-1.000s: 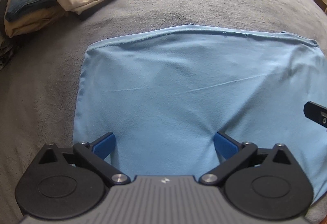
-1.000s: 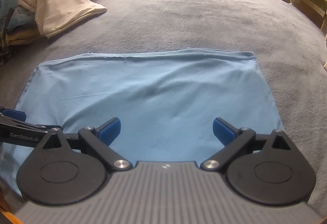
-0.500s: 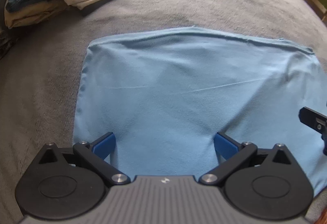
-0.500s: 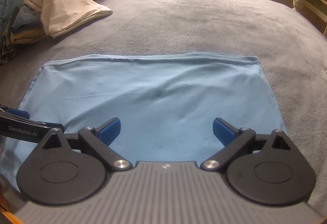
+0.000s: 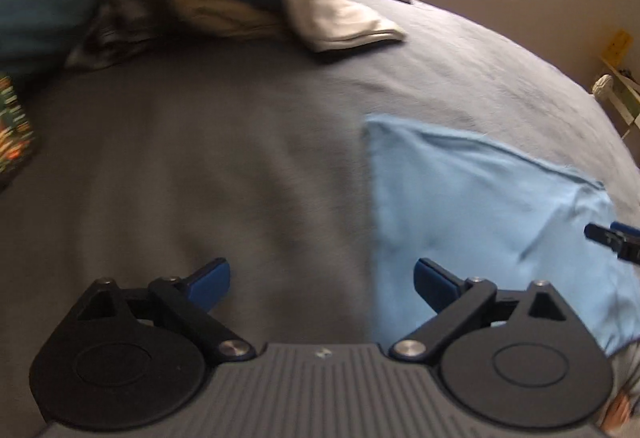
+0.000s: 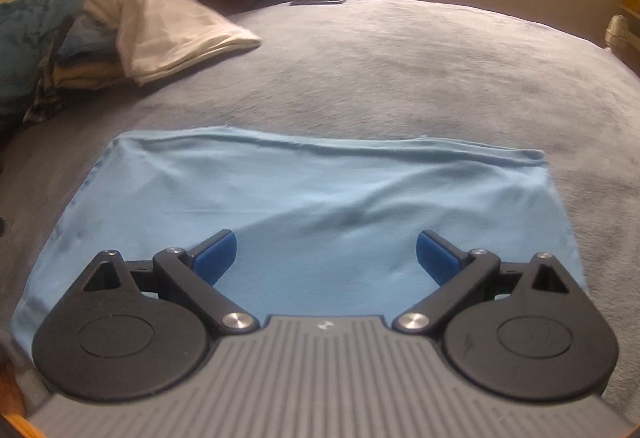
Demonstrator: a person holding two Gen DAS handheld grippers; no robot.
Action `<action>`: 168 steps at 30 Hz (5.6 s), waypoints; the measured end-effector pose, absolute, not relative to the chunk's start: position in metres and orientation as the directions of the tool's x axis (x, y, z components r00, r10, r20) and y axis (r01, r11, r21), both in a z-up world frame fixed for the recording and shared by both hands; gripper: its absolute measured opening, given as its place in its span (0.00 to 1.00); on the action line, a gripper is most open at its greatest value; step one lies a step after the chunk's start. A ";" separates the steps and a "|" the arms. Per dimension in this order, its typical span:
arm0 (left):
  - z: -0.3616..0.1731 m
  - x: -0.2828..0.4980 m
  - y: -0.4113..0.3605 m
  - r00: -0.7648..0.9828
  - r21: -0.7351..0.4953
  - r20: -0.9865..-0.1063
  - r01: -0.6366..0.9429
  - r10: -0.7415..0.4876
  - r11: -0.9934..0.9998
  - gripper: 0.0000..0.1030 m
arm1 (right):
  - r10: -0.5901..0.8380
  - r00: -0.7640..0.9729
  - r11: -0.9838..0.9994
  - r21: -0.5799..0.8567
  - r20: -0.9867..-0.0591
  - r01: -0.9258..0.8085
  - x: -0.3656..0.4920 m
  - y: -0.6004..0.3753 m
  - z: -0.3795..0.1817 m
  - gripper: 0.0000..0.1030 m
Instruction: Fold clothes
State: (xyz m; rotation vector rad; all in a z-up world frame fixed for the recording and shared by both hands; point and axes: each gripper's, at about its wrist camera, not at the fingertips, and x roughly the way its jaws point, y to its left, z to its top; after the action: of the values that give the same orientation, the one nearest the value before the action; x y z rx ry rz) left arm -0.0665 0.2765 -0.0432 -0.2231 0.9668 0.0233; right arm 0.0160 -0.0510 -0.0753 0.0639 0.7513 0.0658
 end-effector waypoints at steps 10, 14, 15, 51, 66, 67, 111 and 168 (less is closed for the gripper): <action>-0.068 -0.109 0.257 0.493 -0.367 -0.790 0.097 -0.365 0.925 0.47 | 0.093 0.744 0.995 0.094 -0.662 -0.041 0.013 -0.045 -0.069 0.93; -0.081 -0.114 0.245 0.450 -0.331 -0.812 0.172 -0.373 0.928 0.35 | 0.105 0.748 0.993 0.114 -0.656 -0.040 0.009 -0.045 -0.065 0.90; -0.083 -0.116 0.245 0.447 -0.324 -0.814 0.180 -0.370 0.929 0.35 | 0.114 0.747 0.991 0.126 -0.655 -0.040 0.008 -0.047 -0.065 0.90; -0.111 -0.099 0.284 0.371 -0.521 -0.804 -0.061 -0.465 0.851 0.13 | 0.189 0.599 0.504 0.600 -0.778 0.621 -0.144 -0.257 -0.118 0.35; -0.101 -0.102 0.289 0.424 -0.464 -0.810 -0.042 -0.405 0.885 0.03 | 0.153 0.670 0.439 0.658 -0.726 0.612 -0.147 -0.264 -0.131 0.01; -0.100 -0.101 0.289 0.424 -0.458 -0.811 -0.034 -0.402 0.888 0.03 | 0.151 0.671 0.441 0.657 -0.726 0.612 -0.147 -0.264 -0.130 0.01; -0.105 -0.080 0.300 0.472 -0.436 -0.812 -0.102 -0.343 0.894 0.00 | 0.225 0.684 0.545 0.672 -0.694 0.501 -0.119 -0.285 -0.140 0.00; -0.107 -0.064 0.292 0.509 -0.355 -0.816 -0.072 -0.272 0.932 0.13 | 0.171 0.689 0.598 0.630 -0.704 0.496 -0.120 -0.277 -0.136 0.00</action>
State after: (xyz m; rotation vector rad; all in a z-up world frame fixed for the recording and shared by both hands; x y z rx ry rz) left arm -0.0635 0.2916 -0.1075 -0.3678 1.0355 -0.1240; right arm -0.1197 -0.2770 -0.1364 0.9350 0.8151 -0.2147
